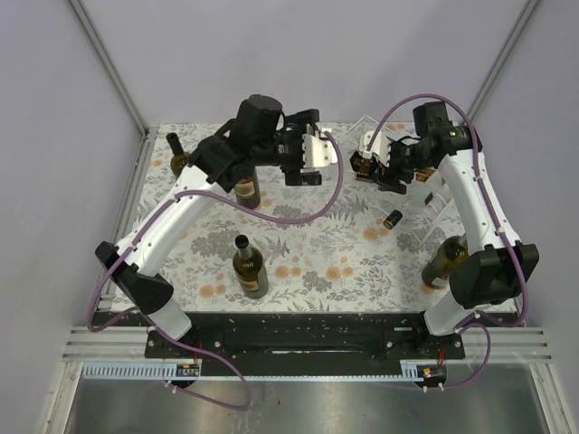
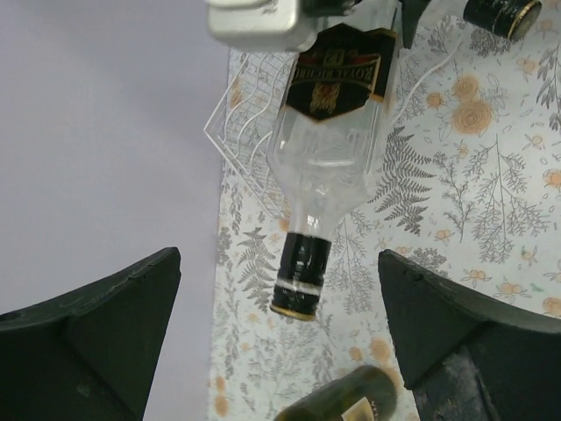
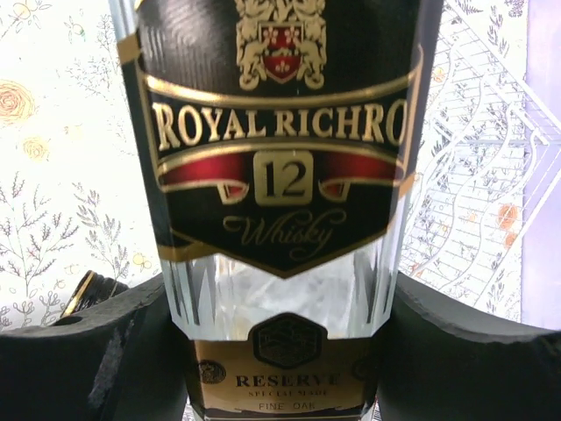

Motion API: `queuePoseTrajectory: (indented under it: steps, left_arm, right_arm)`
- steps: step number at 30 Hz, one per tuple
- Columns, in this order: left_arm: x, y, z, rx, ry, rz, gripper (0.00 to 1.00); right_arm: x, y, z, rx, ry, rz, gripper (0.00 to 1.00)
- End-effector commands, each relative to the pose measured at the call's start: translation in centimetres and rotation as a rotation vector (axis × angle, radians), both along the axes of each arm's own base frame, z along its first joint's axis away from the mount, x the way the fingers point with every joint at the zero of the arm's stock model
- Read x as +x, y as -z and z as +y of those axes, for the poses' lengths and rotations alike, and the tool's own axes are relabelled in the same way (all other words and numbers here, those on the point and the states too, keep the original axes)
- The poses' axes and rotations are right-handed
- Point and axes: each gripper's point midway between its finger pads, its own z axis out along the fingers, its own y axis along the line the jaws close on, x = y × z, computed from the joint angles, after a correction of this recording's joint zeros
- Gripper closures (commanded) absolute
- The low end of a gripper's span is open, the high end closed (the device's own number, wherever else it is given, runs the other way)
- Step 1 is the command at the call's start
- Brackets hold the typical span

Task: Put the wine bottle on the wine rack
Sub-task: Pick up the wine bottle from the center of the board.

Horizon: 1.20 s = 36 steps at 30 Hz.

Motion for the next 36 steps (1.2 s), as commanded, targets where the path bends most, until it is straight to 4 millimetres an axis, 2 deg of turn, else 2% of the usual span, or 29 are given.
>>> queuePoseTrajectory:
  steps: [1,8,14,19,27,31,36]
  left_arm:
    - [0.2,0.0,-1.1,0.126,0.061,-0.153,0.01]
    - [0.1,3.3,-1.7,0.194,0.097,-0.081,0.01]
    - [0.2,4.9,-1.4,0.195,0.089,-0.077,0.01]
    - [0.8,6.0,-1.5,0.214,0.09,-0.078,0.01]
    - [2.1,4.9,-2.5,0.128,0.095,-0.093,0.01]
    - [1.5,3.6,-3.2,0.031,0.166,-0.024,0.01]
    - [0.1,3.5,-4.1,-0.019,0.258,0.067,0.01]
  right_arm:
    - [1.1,-4.2,0.7,0.035,-0.045,-0.144,1.0]
    - [0.7,-4.0,0.3,0.058,-0.029,-0.13,1.0]
    - [0.9,-3.9,-0.1,0.082,-0.002,-0.119,1.0]
    - [0.8,-4.7,-0.3,0.108,-0.001,-0.127,1.0]
    - [-0.3,-4.7,0.3,0.159,-0.016,-0.112,1.0]
    - [-1.0,-5.5,0.9,0.207,-0.036,-0.146,1.0]
    - [-1.7,-6.4,1.5,0.251,-0.046,-0.158,1.0]
